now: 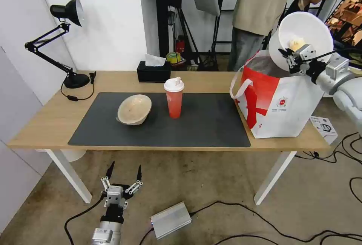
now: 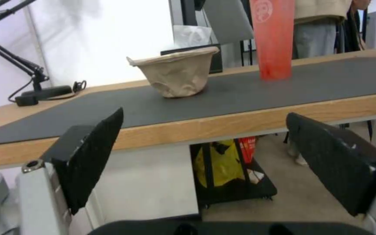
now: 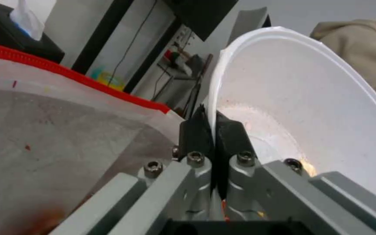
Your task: Pick up the trash from the table and place it into the takeout bag.
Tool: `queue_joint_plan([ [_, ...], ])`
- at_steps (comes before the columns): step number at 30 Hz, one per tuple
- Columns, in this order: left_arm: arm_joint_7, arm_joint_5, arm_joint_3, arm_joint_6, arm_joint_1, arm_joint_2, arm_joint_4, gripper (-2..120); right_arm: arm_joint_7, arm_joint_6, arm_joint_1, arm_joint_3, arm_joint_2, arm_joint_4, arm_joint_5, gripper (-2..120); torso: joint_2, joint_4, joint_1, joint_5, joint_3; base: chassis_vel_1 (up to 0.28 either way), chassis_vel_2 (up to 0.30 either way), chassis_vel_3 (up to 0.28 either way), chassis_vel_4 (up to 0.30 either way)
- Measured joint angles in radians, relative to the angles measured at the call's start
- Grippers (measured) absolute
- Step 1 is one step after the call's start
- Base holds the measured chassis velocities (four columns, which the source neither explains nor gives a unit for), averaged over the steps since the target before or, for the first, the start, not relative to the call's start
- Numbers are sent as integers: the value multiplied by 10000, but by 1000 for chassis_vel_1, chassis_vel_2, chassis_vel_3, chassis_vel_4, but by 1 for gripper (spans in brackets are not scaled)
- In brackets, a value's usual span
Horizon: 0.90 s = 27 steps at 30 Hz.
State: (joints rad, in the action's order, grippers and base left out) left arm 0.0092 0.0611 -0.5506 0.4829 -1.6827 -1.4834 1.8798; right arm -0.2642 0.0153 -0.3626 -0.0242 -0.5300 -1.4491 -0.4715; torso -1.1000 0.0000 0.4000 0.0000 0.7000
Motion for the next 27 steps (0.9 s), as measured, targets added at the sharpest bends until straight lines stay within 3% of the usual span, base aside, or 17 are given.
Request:
queue_joint_plan([
  [4, 1, -2, -3, 6, 5, -8, -21, 100, 63, -2, -36, 3, 1, -96, 0, 0, 0, 0, 0, 0, 0, 0, 0, 0, 0],
  [21, 2, -1, 11, 26, 7, -58, -49, 100, 172, -50, -185, 7, 42, -280, -5, 66, 0, 0, 1, 0, -1, 0, 0, 0, 0],
  [27, 2, -1, 11, 39, -2, -60, -49, 100, 176, -53, -194, 6, 42, -285, -8, 82, 0, 0, 0, 0, -1, 0, 0, 0, 0],
])
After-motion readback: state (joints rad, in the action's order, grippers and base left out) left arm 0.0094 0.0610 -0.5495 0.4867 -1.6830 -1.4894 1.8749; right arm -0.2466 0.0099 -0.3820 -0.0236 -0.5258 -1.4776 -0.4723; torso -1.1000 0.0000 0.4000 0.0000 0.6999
